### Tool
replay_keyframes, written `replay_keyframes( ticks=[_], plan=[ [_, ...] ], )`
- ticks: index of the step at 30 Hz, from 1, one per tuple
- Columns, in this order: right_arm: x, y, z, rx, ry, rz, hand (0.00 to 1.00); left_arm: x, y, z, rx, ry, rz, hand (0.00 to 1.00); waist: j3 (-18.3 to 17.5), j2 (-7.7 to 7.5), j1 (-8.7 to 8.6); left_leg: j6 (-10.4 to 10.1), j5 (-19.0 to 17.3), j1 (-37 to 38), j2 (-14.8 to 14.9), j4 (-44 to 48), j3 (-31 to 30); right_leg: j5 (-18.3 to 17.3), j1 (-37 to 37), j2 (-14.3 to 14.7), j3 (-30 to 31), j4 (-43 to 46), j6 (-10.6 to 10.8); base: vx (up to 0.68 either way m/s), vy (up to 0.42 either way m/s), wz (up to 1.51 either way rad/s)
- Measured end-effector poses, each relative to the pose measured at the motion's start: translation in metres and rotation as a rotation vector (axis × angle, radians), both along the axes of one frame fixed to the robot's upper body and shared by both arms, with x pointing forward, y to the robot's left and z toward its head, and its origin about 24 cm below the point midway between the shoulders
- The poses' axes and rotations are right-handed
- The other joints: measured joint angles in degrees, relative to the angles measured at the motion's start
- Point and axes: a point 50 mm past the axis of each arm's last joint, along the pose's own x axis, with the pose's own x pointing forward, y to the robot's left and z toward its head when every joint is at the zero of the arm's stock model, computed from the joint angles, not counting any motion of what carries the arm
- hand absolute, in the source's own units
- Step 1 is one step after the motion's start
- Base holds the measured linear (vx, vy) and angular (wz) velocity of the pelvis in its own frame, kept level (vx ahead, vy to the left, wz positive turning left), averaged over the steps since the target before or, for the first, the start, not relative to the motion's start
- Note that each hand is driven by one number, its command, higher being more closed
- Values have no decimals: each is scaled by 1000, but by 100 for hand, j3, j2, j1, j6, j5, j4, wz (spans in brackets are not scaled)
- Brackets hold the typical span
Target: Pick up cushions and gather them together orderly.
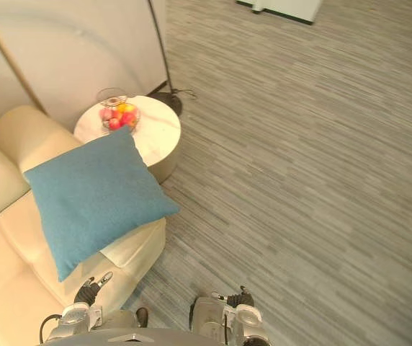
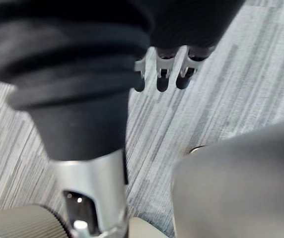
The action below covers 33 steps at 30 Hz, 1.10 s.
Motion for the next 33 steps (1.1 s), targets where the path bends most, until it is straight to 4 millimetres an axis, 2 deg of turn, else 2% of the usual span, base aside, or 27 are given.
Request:
replay_keyframes(
  ticks=[1,2,3,5,6,9,10,11,12,13,14,15,18,22,30,33],
  plan=[
    [-2,1,-1,6,4,-7,0,0,1,0,4,2,-1,0,-22,-58,11,-86,-54,-4,-37,39,-143,327,64,-17,-10,23,-95,117,-439,142],
    [-6,-4,-1,-2,11,-25,0,-2,-7,-1,-12,6,-4,0,-119,129,49,-196,-53,-10,88,9,-403,205,129,0,-454,116,-252,94,-358,100],
    [-8,-6,-1,-8,12,-26,0,-2,-9,-1,-18,5,-4,0,-149,147,57,-232,-35,-41,132,-29,-462,160,132,-7,-611,108,-261,147,-375,121],
    [-7,-9,2,-19,-3,-26,0,-2,-16,-2,-38,3,7,0,-254,316,35,-388,95,-216,323,-45,-394,110,177,-89,-1250,96,-409,103,-212,126],
    [-6,-9,2,-18,-5,-25,0,0,-18,-2,-44,-2,11,0,-253,331,18,-420,166,-289,371,-47,-284,91,228,-114,-1441,77,-440,72,-201,155],
    [-6,-7,1,-15,-3,-21,0,9,-24,1,-57,-29,-4,0,-227,274,48,-392,354,-465,673,-67,913,29,456,-316,-2303,16,-543,22,-131,132],
    [-5,-7,2,-16,-5,-22,0,10,-26,2,-57,-31,-12,0,-225,269,41,-348,385,-481,733,-66,1221,28,484,-368,-2419,12,-545,-9,15,107],
    [-5,-8,2,-18,-7,-23,0,12,-29,2,-61,-33,-20,0,-226,270,27,-262,439,-472,888,-70,2037,19,540,-513,-2643,5,-533,-11,41,94],
    [-5,-8,2,-17,-7,-23,0,12,-30,2,-62,-33,-27,0,-229,273,17,-260,519,-452,989,-97,2524,2,551,-624,-2739,26,-489,-11,69,83],
    [-5,-8,2,-17,-6,-24,0,12,-30,2,-61,-33,-31,0,-229,274,12,-312,583,-453,982,-153,2651,-2,551,-673,-2768,38,-451,-28,104,40],
    [-5,-9,2,-20,-6,-24,0,12,-29,2,-55,-33,-41,0,-265,316,62,-241,653,-417,866,-279,2695,44,571,-730,-2721,-44,-343,-40,152,14],
    [-5,-8,2,-16,-5,-24,0,10,-27,1,-47,-23,-50,0,-278,286,45,-212,724,-344,789,-456,2671,155,659,-709,-2705,-257,-295,-40,183,5],
    [-13,-3,-2,-4,17,-30,0,1,-14,-3,3,20,-100,0,-355,168,-10,-160,1002,-161,604,-972,2546,422,872,-680,-2751,-812,-240,2,131,12],
    [-16,-3,-3,-2,28,-33,0,-8,-5,-5,29,53,-119,0,-377,138,-46,-103,1236,67,460,-1402,2411,597,1112,-645,-2769,-1130,-169,30,53,16],
    [-17,-8,-4,-6,45,-65,0,-14,-1,-8,38,80,-113,0,-448,178,-56,-138,1437,363,435,-1783,2273,645,1355,-514,-2794,-1333,-183,-1,-1,7],
    [-13,-26,1,-43,29,-93,0,-13,4,-7,49,78,-107,0,-465,206,-82,-153,1451,363,467,-1817,2261,659,1368,-475,-2791,-1380,-209,-10,-5,-1]
  ],
)
